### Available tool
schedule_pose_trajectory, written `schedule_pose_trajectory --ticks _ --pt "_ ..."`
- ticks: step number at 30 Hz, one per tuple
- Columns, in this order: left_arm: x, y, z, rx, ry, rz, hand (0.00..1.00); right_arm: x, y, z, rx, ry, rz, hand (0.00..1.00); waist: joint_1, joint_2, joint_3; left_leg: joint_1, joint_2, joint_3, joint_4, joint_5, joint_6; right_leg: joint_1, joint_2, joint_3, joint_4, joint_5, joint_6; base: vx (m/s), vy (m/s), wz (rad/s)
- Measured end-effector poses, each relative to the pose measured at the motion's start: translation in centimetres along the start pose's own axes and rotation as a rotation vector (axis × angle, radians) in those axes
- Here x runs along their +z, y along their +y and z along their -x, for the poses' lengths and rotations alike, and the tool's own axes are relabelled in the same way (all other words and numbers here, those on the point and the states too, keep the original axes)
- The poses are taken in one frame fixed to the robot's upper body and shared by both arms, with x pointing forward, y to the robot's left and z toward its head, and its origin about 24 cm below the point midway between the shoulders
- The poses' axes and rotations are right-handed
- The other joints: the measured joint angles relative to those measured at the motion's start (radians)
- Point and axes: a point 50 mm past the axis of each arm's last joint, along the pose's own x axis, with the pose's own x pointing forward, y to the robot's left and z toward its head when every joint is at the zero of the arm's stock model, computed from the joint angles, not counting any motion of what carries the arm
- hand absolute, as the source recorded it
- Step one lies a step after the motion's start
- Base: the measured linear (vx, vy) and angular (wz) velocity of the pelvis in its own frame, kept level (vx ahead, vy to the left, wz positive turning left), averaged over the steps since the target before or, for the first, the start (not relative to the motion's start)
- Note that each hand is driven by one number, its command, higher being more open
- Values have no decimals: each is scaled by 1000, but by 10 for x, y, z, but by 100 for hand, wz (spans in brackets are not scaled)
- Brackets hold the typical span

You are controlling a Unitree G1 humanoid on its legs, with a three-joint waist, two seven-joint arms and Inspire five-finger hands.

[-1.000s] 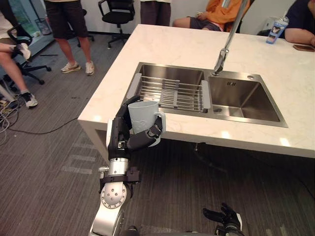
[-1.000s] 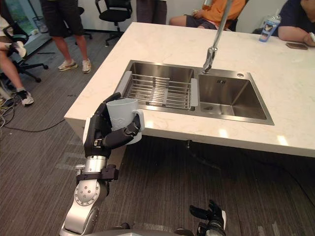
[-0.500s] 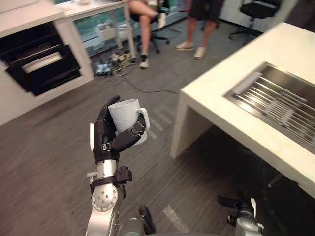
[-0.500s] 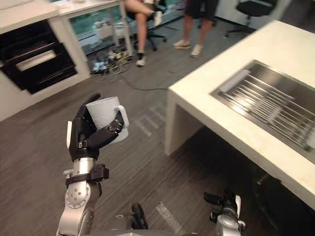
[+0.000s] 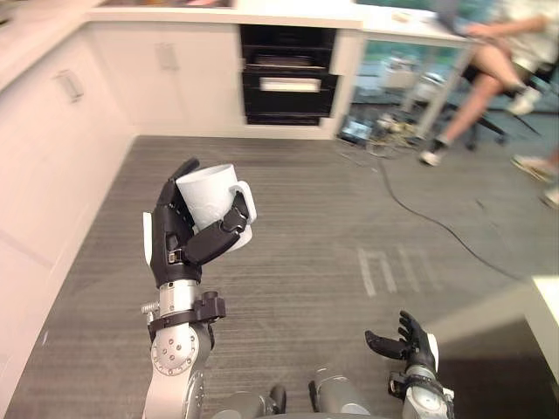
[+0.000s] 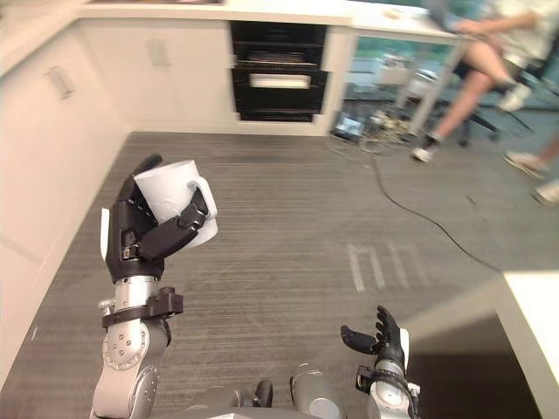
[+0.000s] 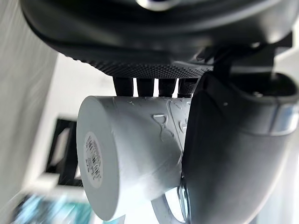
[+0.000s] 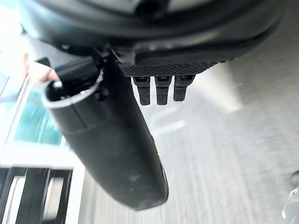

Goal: Walk over to the sink, pick up the cup, carry it to the dishwasher, place the cup inside the dishwasher, then close the dishwasher door

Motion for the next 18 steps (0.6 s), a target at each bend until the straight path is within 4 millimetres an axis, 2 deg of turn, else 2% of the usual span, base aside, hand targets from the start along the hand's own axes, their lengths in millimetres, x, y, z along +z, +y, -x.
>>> schedule_pose_trajectory --ticks 1,2,3,4,5,6,7,13,18 --pt "-1 0 1 6 10 5 30 1 0 0 2 -1 6 90 10 10 -9 -16 19 -5 36 2 -29 31 4 -49 -22 0 -5 306 -171 110" --pt "-3 0 2 12 21 6 30 6 2 0 11 -23 9 90 10 10 -16 -13 29 -4 27 13 -47 49 2 -80 -28 2 -9 360 -199 94" --pt "-4 0 2 16 22 11 30 9 2 0 13 -39 7 90 10 10 -18 0 33 -5 8 15 -46 44 5 -88 -4 2 -9 328 -175 76" --pt "-5 0 2 23 27 14 30 16 3 -1 18 -68 2 90 8 14 -20 31 43 -15 -35 16 -45 -2 19 -90 70 -28 -33 248 -149 62" --pt "-7 0 2 24 38 14 30 18 4 -1 22 -79 2 90 4 9 -26 39 46 -16 -35 11 -53 20 18 -90 -58 -2 -47 298 -174 62" --pt "-11 1 3 24 53 10 30 18 3 -1 21 -82 10 90 -1 14 -28 48 60 1 -28 -5 -80 45 15 -113 -105 32 -40 199 -106 42" --pt "-36 11 22 43 209 -28 30 -15 3 7 17 48 36 90 5 23 -117 72 257 137 -167 70 -137 135 47 -126 -242 100 -56 104 -53 16" --pt "-38 11 22 49 214 -30 30 -21 3 8 18 73 40 90 3 24 -124 95 262 175 -184 70 -137 127 54 -98 -248 99 -56 0 0 -14" --pt "-54 8 23 37 282 10 30 -52 0 17 13 206 57 90 -21 27 -167 105 265 180 -220 74 -143 131 42 -146 -271 90 -59 47 -10 -3"
